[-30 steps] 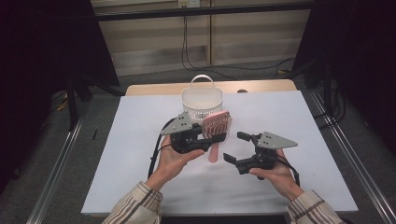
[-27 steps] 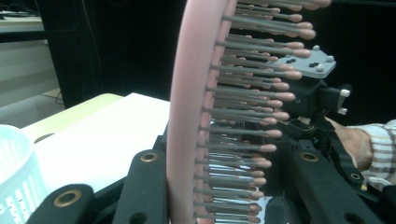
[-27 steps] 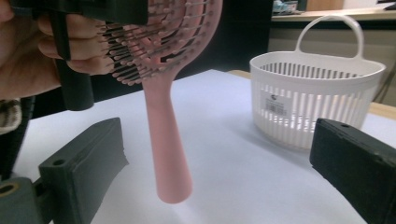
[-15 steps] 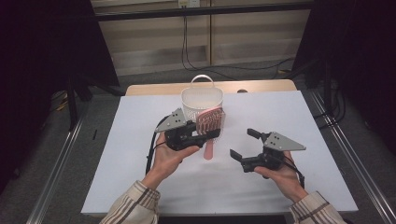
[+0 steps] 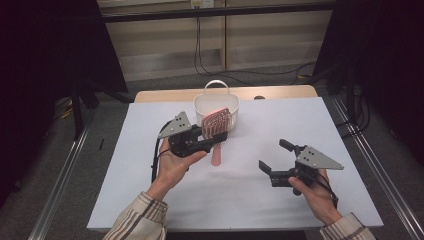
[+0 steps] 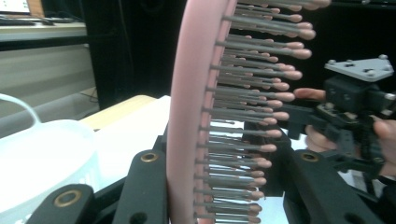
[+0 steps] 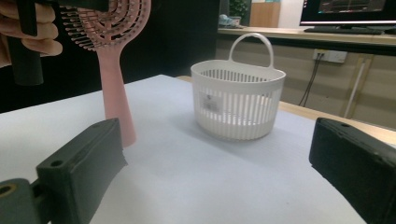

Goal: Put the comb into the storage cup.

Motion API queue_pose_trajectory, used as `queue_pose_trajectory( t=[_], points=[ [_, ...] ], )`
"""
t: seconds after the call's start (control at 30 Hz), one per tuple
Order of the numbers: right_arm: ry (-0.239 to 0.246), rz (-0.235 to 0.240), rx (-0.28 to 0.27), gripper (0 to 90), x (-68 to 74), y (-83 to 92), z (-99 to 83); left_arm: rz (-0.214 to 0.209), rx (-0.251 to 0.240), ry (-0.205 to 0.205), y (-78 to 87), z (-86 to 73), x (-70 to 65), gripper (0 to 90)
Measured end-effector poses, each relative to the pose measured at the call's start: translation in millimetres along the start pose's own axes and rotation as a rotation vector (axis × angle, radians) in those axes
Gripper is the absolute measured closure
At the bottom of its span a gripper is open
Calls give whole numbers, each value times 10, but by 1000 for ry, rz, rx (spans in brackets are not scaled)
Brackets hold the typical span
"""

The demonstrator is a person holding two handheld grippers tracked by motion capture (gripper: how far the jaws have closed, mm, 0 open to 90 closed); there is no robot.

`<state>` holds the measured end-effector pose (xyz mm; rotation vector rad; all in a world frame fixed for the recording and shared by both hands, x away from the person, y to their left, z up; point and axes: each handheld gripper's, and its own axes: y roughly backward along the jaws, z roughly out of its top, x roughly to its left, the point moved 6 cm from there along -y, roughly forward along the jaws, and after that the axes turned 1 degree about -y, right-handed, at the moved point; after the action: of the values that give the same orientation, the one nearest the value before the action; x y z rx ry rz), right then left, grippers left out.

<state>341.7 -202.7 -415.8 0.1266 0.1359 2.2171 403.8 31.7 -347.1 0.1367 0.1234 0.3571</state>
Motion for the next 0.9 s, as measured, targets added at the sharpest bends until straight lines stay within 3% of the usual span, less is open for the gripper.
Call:
queue_pose_trajectory(
  t=[0.23, 0.33, 0.6, 0.9],
  points=[
    [3, -71, -16, 16, -113, 155, -16, 44, 11, -1, 28, 26, 104, 631],
    [-2, -70, -21, 0, -136, 222, -40, 59, 3, 5, 50, 53, 148, 631],
    [-3, -144, -28, 0, -224, 395, -70, 93, 6, 11, 114, 80, 277, 631],
    [24, -192, -16, 0, -321, 483, -128, 149, -1, 4, 170, 179, 384, 630]
  ],
)
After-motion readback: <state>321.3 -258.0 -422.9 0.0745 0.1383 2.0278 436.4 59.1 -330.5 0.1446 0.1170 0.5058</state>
